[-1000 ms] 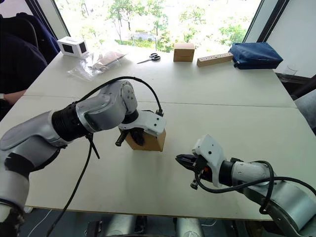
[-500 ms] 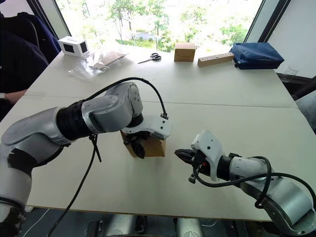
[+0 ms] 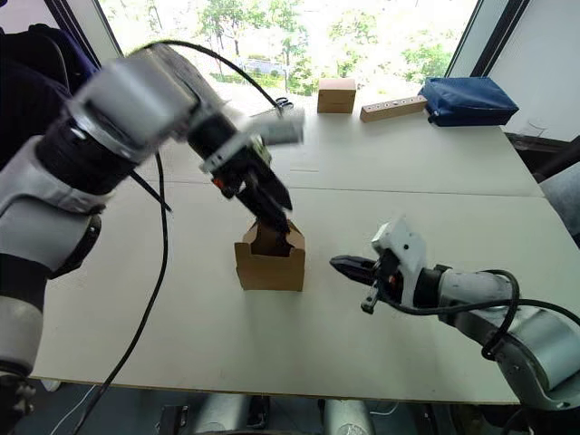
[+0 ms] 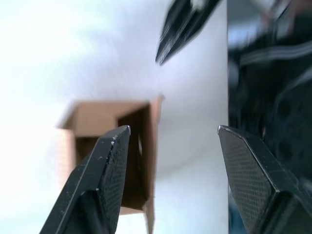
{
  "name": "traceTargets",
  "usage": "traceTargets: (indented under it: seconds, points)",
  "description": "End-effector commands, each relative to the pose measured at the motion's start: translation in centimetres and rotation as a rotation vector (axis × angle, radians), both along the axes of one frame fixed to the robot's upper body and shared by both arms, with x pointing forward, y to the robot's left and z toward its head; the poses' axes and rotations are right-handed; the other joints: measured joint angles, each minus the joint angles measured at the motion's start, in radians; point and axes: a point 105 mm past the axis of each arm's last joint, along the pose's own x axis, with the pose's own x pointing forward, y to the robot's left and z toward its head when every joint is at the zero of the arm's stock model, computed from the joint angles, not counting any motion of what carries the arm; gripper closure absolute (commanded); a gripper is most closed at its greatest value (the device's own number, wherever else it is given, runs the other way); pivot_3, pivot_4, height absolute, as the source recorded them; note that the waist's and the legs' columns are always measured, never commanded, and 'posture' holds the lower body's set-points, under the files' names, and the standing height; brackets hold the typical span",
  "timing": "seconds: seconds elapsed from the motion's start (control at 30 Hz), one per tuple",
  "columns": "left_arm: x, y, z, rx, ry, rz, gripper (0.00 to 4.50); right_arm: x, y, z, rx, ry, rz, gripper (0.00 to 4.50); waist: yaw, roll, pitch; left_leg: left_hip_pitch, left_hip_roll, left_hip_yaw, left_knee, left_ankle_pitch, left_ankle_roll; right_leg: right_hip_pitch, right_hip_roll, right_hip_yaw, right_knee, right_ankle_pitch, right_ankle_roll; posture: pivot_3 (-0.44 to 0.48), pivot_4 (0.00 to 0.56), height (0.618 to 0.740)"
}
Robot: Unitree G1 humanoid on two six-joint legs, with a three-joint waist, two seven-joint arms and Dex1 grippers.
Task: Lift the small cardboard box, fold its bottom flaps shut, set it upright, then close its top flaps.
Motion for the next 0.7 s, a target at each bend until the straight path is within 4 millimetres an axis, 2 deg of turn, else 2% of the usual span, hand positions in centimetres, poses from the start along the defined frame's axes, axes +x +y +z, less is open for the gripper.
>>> traceTargets:
  seconds: [0.03, 0.1, 0.13, 0.17, 0.23, 0.33, 0.4, 0.53, 0.7]
  points:
    - [2.3, 1.7, 2.8, -0.316, -0.108, 0.111, 1.57, 0.8, -1.1, 2.3, 0.090, -0.068, -0.013, 4.50, 0.000, 0.000, 0.000, 0.000, 0.000, 0.000, 0.000, 0.000, 0.000, 0.000, 0.000, 0.000, 0.001, 0.000, 0.000, 0.000, 0.150, 0.740]
    - [3.7, 3.7, 3.5, -0.486, -0.187, 0.219, 1.57, 1.5, -1.9, 3.1, 0.122, -0.084, -0.026, 4.50, -0.004, 0.001, -0.001, 0.001, 0.000, 0.000, 0.000, 0.000, 0.000, 0.000, -0.001, 0.000, 0.003, 0.000, 0.000, 0.000, 0.150, 0.740]
    - [3.9, 5.0, 3.2, -0.549, -0.209, 0.264, 1.57, 1.9, -2.3, 3.7, 0.146, -0.090, -0.028, 4.50, -0.009, 0.002, -0.001, 0.001, 0.000, 0.000, 0.000, 0.000, 0.000, -0.001, -0.001, 0.000, 0.004, 0.000, 0.000, 0.000, 0.150, 0.740]
    - [4.1, 6.4, 2.7, -0.602, -0.219, 0.328, 1.81, 2.4, -2.5, 4.2, 0.157, -0.097, -0.021, 4.50, -0.012, 0.002, -0.001, 0.002, 0.001, 0.000, 0.000, 0.000, 0.000, -0.001, -0.001, 0.001, 0.005, 0.000, 0.000, 0.000, 0.150, 0.740]
    - [4.0, 9.1, 1.0, -0.677, -0.217, 0.430, 2.36, 3.2, -2.5, 4.7, 0.153, -0.101, 0.003, 4.50, -0.025, 0.002, -0.001, 0.002, 0.001, 0.000, 0.000, 0.001, -0.002, -0.001, -0.001, 0.001, 0.005, 0.000, 0.000, 0.000, 0.150, 0.740]
    - [3.5, 11.7, -1.2, -0.721, -0.256, 0.519, 3.77, 3.6, -1.8, 4.5, 0.101, -0.100, 0.060, 4.50, -0.023, 0.001, -0.001, 0.001, 0.001, 0.000, 0.000, 0.003, -0.006, -0.001, -0.001, 0.000, 0.005, 0.000, 0.000, 0.000, 0.150, 0.740]
    - [2.7, 13.4, -3.6, -0.688, -0.301, 0.534, 4.46, 3.9, -1.2, 4.5, 0.101, -0.096, 0.099, 4.50, -0.020, 0.001, -0.001, 0.001, 0.001, 0.000, 0.000, 0.004, -0.007, -0.001, -0.001, -0.001, 0.005, 0.000, 0.000, 0.000, 0.150, 0.740]
    - [1.6, 13.9, -7.0, -0.626, -0.272, 0.535, 4.46, 3.9, 0.0, 4.1, 0.080, -0.083, 0.178, 4.50, -0.007, 0.001, -0.001, 0.001, -0.001, 0.001, 0.000, 0.003, -0.006, 0.000, -0.004, -0.001, 0.005, 0.001, 0.000, 0.000, 0.150, 0.740]
    - [0.0, 11.8, -9.5, -0.586, -0.211, 0.449, 4.46, 3.7, 1.6, 3.3, 0.039, -0.061, 0.267, 4.50, 0.003, 0.001, -0.001, 0.001, -0.004, 0.001, 0.000, 0.003, -0.005, 0.001, -0.006, -0.001, 0.004, 0.001, -0.001, 0.000, 0.150, 0.740]
